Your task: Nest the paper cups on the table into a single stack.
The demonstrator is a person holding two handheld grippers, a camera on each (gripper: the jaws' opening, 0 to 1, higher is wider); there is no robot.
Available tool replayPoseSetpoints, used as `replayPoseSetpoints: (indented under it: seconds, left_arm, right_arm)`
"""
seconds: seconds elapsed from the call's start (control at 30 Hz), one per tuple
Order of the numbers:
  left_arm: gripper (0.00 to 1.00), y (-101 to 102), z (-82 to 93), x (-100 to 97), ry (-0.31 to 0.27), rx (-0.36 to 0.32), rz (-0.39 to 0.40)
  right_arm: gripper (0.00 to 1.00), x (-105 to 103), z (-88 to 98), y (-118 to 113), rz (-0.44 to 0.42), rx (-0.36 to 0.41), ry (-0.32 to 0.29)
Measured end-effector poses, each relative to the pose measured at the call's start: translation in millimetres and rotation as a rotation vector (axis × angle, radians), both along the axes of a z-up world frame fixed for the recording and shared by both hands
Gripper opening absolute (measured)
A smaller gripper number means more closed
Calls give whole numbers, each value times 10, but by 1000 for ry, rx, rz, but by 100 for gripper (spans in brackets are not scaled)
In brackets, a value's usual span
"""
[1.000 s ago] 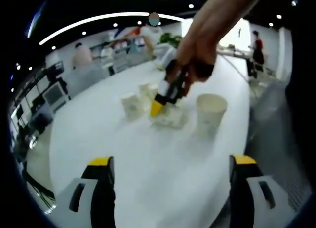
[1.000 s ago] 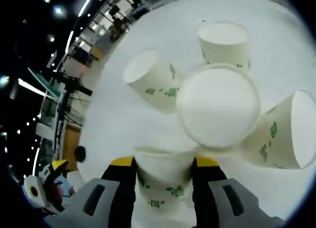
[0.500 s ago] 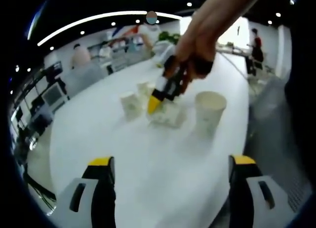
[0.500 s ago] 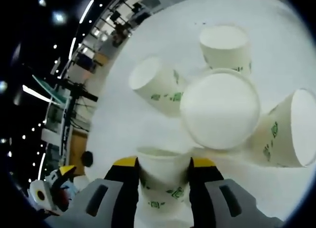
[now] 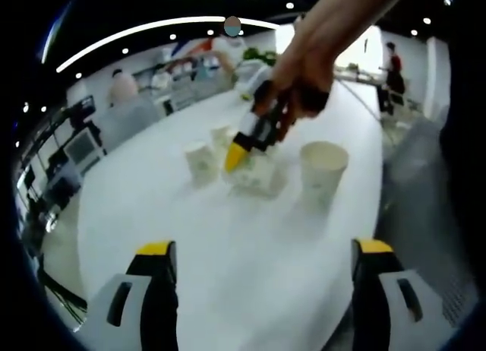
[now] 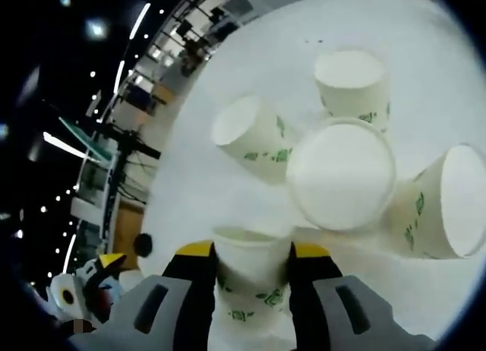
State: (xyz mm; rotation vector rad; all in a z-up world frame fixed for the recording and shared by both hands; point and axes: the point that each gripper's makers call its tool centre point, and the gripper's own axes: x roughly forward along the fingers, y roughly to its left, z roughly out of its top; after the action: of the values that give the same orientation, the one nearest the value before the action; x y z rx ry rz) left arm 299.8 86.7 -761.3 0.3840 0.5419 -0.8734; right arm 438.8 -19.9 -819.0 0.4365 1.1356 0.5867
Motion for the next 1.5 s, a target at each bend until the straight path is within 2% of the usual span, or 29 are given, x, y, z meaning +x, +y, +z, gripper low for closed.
replayPoseSetpoints:
  seconds: [0.13,0.3,0.37,0.67,0.8,0.93,1.1,1.17,1.2,1.33,1.37,1.5]
  left_arm:
    - [94,0,6,14,-2,-1,-5]
    - [94,8,9,30,1,-5,-7]
    - [94,4,17,30,0,-6,-8]
    - [94,15,27,35,0,-9,-2]
    - [94,10,11,8,4,-5,-7]
    - [94,20,8,13,6,-14,4]
    - [94,52,30,38,4,-25,20]
    - [93,65,39,50,0,-27,24]
    - [93,67,40,53,0,-28,24]
    - [93,73,51,58,1,-30,31]
    - [93,72,50,57,0,-30,30]
    - [93,53,48,42,-2,-27,19]
  right_arm:
    - [34,-24,79,74,0,35,-3]
    - [34,45,204,159,35,70,-64]
    - [33,-9,203,149,48,57,-41]
    - [33,-2,303,97,34,81,-79]
    - [33,-14,408,102,39,103,-105]
    - [33,28,569,141,80,138,-174]
    - [32,82,808,140,67,204,-228]
    - [32,116,972,161,49,259,-277]
    - [32,103,983,152,50,258,-272]
    - [32,107,1216,124,63,299,-344]
    - [32,120,1278,111,73,304,-379]
    - [33,125,1437,80,83,348,-436]
